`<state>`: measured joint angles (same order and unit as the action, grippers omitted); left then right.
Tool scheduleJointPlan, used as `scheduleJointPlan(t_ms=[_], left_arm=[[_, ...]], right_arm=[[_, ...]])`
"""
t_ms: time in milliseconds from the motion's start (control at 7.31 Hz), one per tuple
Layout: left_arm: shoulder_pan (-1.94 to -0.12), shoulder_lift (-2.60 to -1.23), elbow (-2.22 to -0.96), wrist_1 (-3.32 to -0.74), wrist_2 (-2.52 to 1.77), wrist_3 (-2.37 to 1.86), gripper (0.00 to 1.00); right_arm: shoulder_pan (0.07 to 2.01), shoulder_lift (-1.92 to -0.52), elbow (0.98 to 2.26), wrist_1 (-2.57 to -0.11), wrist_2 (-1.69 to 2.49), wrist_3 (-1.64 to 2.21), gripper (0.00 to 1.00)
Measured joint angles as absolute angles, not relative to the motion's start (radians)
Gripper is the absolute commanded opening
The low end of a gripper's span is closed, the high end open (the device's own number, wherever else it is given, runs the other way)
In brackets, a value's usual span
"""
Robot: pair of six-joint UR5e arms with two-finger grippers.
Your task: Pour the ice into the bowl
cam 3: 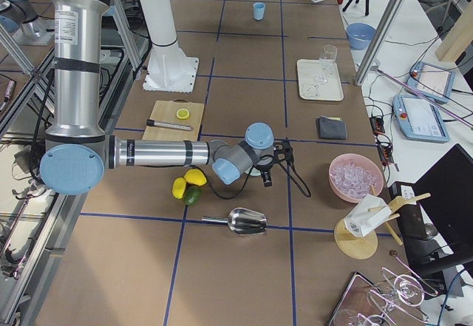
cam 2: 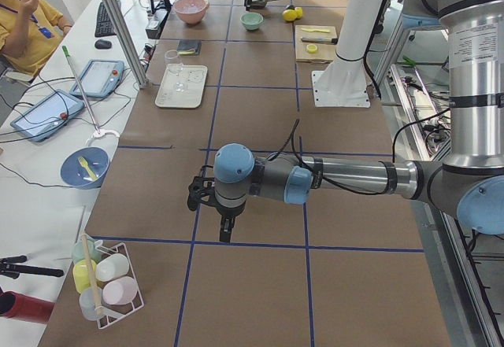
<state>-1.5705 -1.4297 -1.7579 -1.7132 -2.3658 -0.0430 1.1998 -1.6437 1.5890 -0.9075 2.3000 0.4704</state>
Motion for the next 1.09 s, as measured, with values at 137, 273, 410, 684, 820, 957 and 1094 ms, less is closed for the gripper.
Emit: scheduleJointPlan(t_ms=[137, 273, 410, 684, 820, 957, 1094], left_arm=[[-1.569, -1.429, -1.757, -1.718, -2.366, -0.043, 1.00], [-1.569, -1.429, -1.756, -1.721, -2.367, -0.043, 1.00], [-1.569, -1.429, -1.756, -1.723, -2.368, -0.043, 1.00], [-1.568, -1.429, -1.757, -1.736, -2.369, -0.043, 1.00], [-1.568, -1.429, -1.756, -1.748, -2.369, -0.043, 1.00], [-1.568, -1.428, -1.756, -1.754, -2.370, -0.043, 1.00], [-1.567, -1.428, -1.755, -1.756, -2.370, -0.043, 1.00]], right_arm=[[1.279, -1.637, 1.602, -1.028, 2.302, 0.345, 1.00], [1.371, -1.613, 1.639, -1.212, 2.306, 0.202, 1.00], [1.450, -1.587, 1.696, -1.424, 2.295, 0.072, 1.00], [1.530, -1.654, 1.775, -1.649, 2.256, -0.041, 1.00], [1.539, -1.682, 1.786, -1.674, 2.252, -0.052, 1.00], [1.543, -1.690, 1.790, -1.682, 2.251, -0.056, 1.00], [1.543, -1.690, 1.791, -1.685, 2.256, -0.058, 1.00]])
